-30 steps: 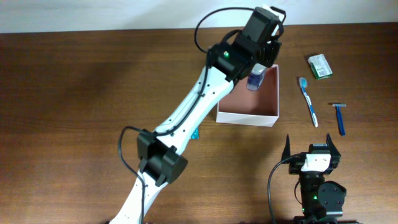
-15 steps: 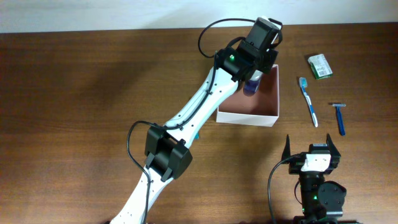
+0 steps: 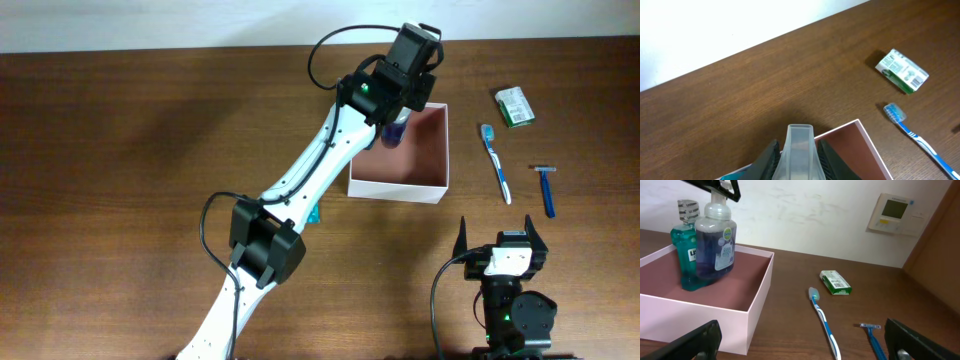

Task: Pack container
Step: 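Lower the pump bottle beside the mouthwash and release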

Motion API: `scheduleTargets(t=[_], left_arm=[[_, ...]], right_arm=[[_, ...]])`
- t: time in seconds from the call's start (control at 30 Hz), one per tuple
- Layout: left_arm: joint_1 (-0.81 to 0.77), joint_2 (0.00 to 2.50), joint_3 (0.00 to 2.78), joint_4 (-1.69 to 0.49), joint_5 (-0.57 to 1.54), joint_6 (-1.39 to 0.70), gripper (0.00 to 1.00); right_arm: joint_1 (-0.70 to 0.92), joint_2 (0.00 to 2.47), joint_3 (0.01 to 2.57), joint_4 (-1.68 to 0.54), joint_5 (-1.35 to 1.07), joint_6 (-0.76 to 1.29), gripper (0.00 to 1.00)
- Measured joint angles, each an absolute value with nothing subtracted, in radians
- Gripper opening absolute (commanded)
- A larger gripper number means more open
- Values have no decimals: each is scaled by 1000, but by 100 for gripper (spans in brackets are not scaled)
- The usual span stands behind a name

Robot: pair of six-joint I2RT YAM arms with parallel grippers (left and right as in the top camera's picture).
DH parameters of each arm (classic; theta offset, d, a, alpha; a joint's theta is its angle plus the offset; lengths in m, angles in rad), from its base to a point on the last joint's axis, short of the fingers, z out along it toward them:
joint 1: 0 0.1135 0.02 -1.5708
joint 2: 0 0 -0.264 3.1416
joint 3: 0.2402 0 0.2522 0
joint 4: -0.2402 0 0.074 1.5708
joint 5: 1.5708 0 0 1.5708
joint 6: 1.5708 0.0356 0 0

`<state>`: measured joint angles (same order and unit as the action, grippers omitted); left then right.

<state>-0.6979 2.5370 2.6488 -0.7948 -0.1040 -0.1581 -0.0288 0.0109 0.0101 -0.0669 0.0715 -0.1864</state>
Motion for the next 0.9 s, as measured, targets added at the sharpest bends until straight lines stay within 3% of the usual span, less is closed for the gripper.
scheduleTargets(t=[0.9], left_arm=[[-697, 2580, 2648, -789, -105, -165, 41]], right_arm=[[-29, 11, 10, -67, 72, -187, 99]])
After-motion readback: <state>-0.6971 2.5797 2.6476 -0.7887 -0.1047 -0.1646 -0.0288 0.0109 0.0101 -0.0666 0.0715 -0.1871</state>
